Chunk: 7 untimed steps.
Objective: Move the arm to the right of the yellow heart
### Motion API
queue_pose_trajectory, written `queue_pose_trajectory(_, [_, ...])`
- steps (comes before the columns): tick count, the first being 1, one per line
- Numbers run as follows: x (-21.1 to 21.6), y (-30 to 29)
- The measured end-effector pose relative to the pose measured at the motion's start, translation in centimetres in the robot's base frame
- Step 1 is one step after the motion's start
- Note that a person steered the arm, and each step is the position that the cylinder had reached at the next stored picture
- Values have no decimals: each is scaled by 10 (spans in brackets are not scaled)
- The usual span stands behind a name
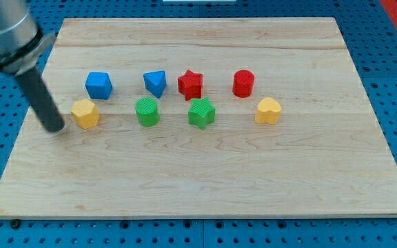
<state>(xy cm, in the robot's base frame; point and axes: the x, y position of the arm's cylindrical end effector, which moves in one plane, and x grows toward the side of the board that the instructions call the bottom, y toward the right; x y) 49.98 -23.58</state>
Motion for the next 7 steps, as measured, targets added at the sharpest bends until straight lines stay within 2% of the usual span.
queue_pose_trajectory(1, [40, 36])
queue_pose_trajectory(2, [24, 139])
queue_pose_trajectory(3, [28, 184])
queue_pose_trajectory(6, [28, 199])
queue_pose_trajectory(7, [30, 226])
